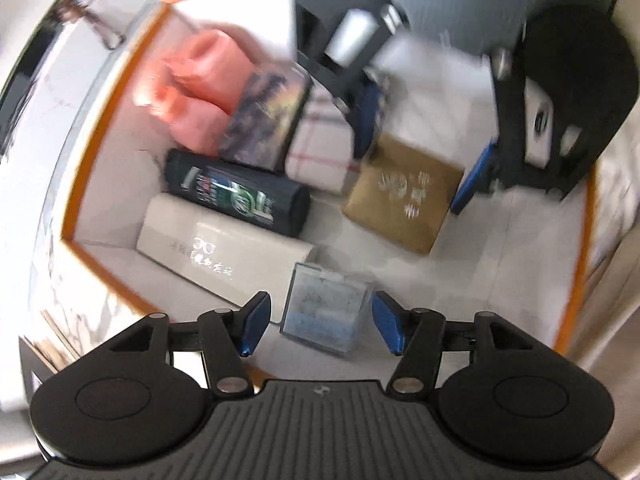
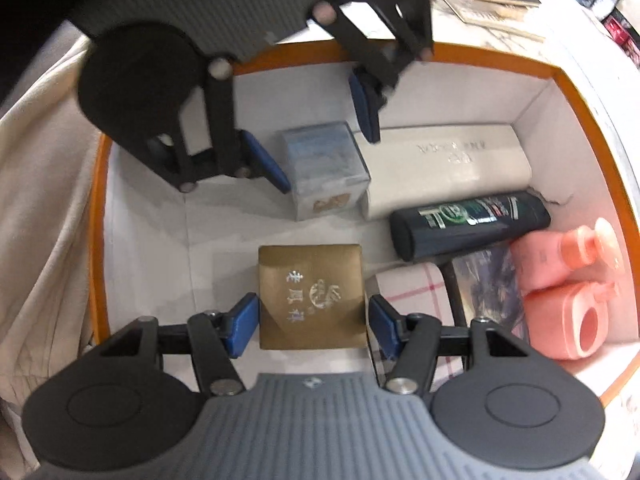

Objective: Organize rigid objects
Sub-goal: 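Lower the clear cube box and brown box into the box, open both grippers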

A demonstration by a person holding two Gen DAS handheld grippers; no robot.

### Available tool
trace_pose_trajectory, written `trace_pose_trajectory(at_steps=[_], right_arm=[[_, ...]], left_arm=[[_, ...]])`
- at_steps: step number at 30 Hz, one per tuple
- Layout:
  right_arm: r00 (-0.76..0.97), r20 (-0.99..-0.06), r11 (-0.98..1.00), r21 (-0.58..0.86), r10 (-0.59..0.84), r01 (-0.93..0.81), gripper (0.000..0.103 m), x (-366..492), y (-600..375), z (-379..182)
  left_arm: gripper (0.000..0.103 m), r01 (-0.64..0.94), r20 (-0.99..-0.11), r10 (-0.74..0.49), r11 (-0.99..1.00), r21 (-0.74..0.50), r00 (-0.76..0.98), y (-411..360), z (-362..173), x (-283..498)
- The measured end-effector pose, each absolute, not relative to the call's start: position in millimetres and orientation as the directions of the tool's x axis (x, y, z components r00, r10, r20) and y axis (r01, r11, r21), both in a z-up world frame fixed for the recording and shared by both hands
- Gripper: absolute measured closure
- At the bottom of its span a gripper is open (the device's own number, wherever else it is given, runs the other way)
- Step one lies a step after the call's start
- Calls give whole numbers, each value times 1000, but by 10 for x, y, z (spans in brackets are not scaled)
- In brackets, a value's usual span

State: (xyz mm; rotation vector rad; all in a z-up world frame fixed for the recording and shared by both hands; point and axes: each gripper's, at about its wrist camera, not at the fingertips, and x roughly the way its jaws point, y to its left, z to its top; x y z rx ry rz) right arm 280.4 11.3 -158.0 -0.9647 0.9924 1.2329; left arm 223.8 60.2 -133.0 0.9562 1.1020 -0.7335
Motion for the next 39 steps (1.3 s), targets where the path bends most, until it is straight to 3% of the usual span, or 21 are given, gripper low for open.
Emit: trace_pose_trajectory(at_steps=[4, 9, 12, 14, 18, 27, 39], right_arm=[[67, -956, 93, -42, 286, -995, 43, 2793, 75, -1584], [39, -959, 53, -25, 282, -998, 44, 2852, 110, -1624], [3, -963, 18, 2, 271, -1000, 44, 2872, 191, -1624], [-32, -970, -11, 30, 242, -999, 44, 2901, 259, -1607], [-135, -972, -9, 136, 190, -991, 44, 2990, 415, -1579], [-151, -984, -189, 131, 91, -973, 44, 2896, 640, -1585], [-150, -972, -89, 136, 182, -987, 40, 2978, 594, -1578]], left_arm=[[34, 786, -932, -147, 590, 187, 331, 760, -963, 2248], [37, 591, -922, -157, 802, 89, 353, 1008, -670, 2218], [45, 470, -930, -151, 882, 26, 335, 1139, -611, 2196], [57, 419, -938, -147, 908, -3, 314, 1176, -601, 2142], [65, 414, -941, -167, 910, -32, 294, 1166, -690, 2067], [70, 391, -934, -217, 915, -94, 285, 1251, -830, 2140], [77, 373, -928, -227, 922, -107, 296, 1269, -852, 2143]])
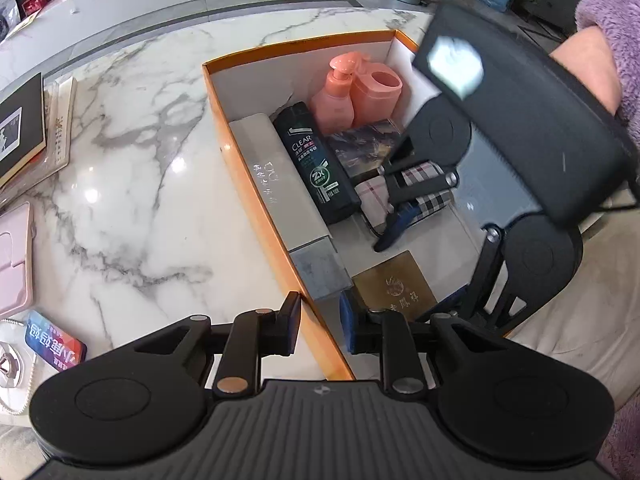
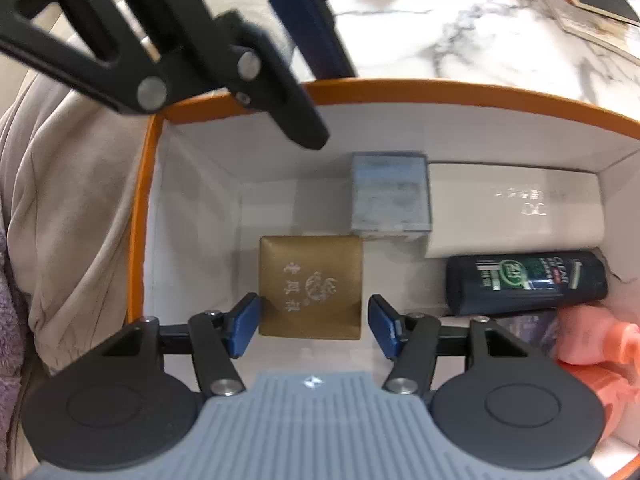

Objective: Organize rigid objects
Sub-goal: 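Lower the clear cube box and brown box into the box, open both grippers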

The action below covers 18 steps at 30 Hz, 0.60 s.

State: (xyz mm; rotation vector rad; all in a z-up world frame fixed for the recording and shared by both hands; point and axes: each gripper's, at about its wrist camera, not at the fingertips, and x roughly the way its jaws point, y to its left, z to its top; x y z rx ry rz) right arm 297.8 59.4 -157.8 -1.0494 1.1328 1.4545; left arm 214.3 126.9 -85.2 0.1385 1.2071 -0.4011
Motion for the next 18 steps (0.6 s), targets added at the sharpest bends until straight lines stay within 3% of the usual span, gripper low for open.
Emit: trace_pose_trajectory(at_steps=[4, 6, 7, 12, 13, 18], right_arm=[[-143, -942, 71, 172, 302, -983, 40, 3124, 671, -1438], [-101, -945, 163, 158, 311, -974, 45, 3186, 729, -1450], [-92, -948, 193, 156, 304, -969, 53, 3197, 756, -1474], [-38, -966, 235, 100, 258, -967, 59, 3120, 840, -1633], [-26, -968, 250, 90, 249, -964, 67, 3121, 846, -1662], [-42, -964, 265, 114, 262, -958, 67, 3161, 777, -1572]], left_arm=[[77, 374, -927, -226, 921, -104, 299, 1270, -856, 2135], [77, 375, -927, -225, 921, -102, 302, 1262, -855, 2123], [77, 377, -926, -227, 920, -102, 303, 1258, -855, 2116], [77, 382, -925, -226, 919, -98, 306, 1241, -846, 2091], [77, 380, -924, -228, 920, -100, 307, 1245, -844, 2091], [77, 379, -921, -232, 919, -103, 312, 1247, -844, 2074]])
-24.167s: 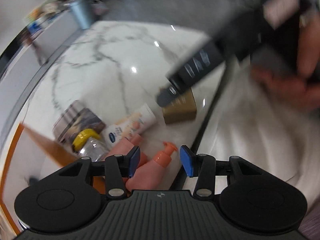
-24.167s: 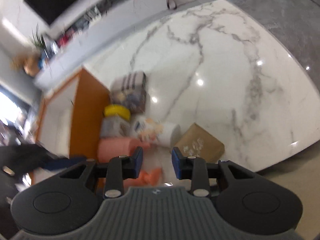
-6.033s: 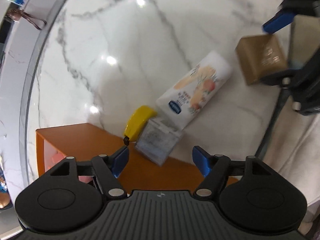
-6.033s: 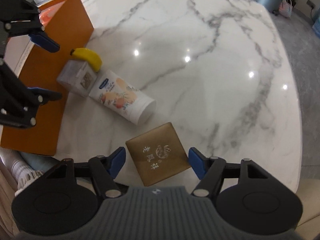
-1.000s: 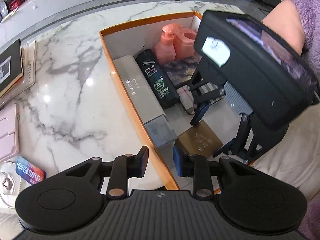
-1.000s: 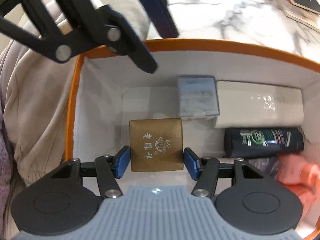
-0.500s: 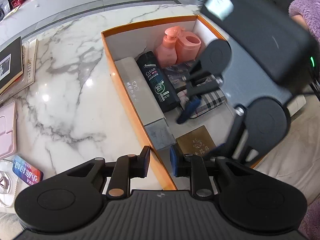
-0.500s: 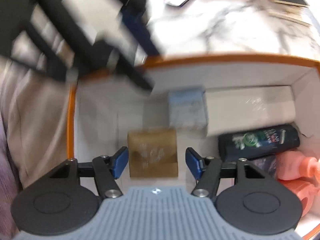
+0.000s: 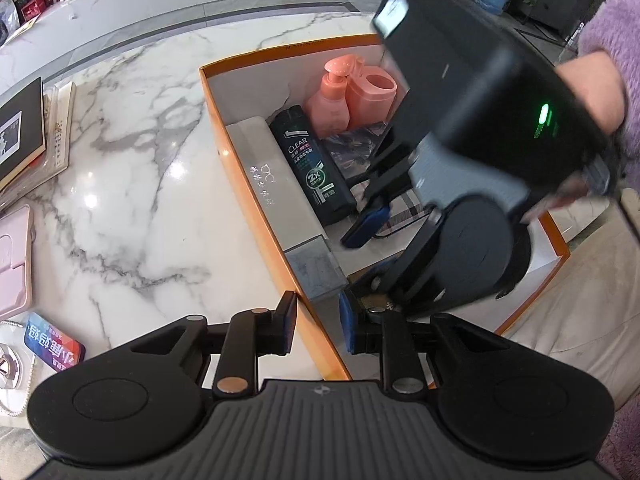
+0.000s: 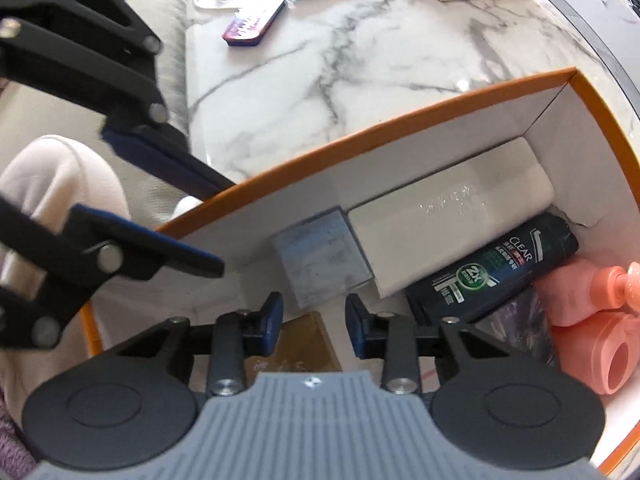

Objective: Organize rigid objects
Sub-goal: 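Lower the clear cube box and brown box into the box, open both grippers, then withdraw both tools from the box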

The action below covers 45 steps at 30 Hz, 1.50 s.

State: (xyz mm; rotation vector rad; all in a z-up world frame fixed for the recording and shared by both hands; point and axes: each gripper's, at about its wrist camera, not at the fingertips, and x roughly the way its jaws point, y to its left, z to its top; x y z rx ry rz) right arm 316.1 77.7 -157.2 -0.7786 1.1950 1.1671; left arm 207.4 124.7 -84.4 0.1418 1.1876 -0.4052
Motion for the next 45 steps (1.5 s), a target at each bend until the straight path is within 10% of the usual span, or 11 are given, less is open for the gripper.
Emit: trace_pose_trajectory(at_steps=[9, 25, 45], right_arm=[[-146, -945, 384, 256, 293, -887, 85, 3352, 454, -1618], [-236, -923, 418, 351, 303, -838, 69, 3108, 281, -1758], [-36, -831, 772, 531, 555, -349, 73, 2657, 144, -1966]], left_arm=[[77, 371, -917, -240, 922, -113, 318, 1274, -846, 2082], [83, 365, -917, -231, 925, -104, 325, 1278, -847, 2072], [83, 345, -914, -130, 939, 11, 384, 1112, -815, 1935]])
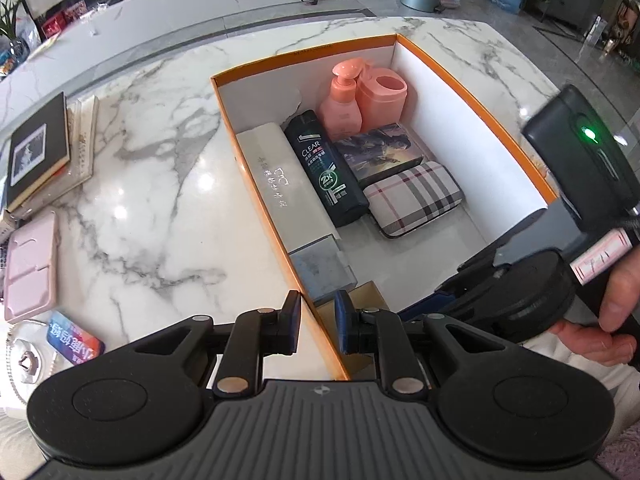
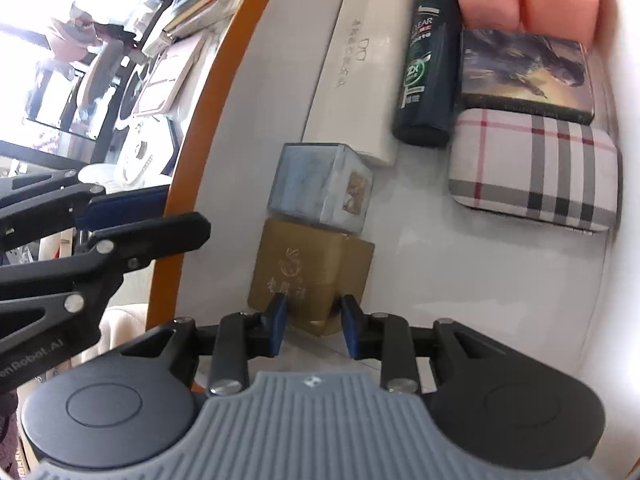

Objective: Organize rigid objects
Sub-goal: 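Withdraw both tools from the box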

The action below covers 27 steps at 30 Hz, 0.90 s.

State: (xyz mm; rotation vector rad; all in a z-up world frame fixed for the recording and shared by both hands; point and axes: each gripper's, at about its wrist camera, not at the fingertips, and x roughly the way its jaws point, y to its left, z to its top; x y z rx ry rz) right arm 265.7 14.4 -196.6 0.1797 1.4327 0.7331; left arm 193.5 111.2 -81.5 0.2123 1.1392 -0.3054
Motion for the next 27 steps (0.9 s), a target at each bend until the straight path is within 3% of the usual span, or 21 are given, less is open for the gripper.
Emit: trace_pose_trajectory(at_steps=[4, 9, 13, 15, 19, 24, 26, 27], right_arm=[[65, -822, 766, 495, 565, -410, 73, 2460, 46, -1796], [250, -735, 742, 477, 630, -471, 73, 2354, -322, -1297], [439, -677, 797, 405, 590, -447, 71, 2174, -821, -912], [540, -662, 853, 365, 520, -374, 64, 2093, -1139, -749], [650, -651, 917, 334, 391, -218, 63, 2025, -1704, -631], [631, -740, 937, 345, 235, 55, 59, 2079, -2394, -803], [567, -795, 905, 381, 215, 191, 40, 2150, -2591, -1030], [546, -810, 883, 399, 214, 246, 38, 2179, -2661, -1134]], left_arm=[[83, 345, -893, -128, 938, 33, 432, 1071, -656, 1846], [83, 387, -846, -154, 920, 66, 511, 836, -376, 1705], [83, 470, -819, -211, 879, 78, 533, 455, -254, 1636], [83, 514, -805, -209, 847, 134, 555, 196, -254, 1613], [80, 571, -782, -236, 801, 179, 577, -298, -291, 1642], [77, 615, -767, -255, 757, 220, 589, -812, -381, 1801], [77, 620, -769, -243, 747, 241, 591, -967, -434, 1902], [77, 623, -774, -235, 742, 248, 588, -1033, -462, 1955]])
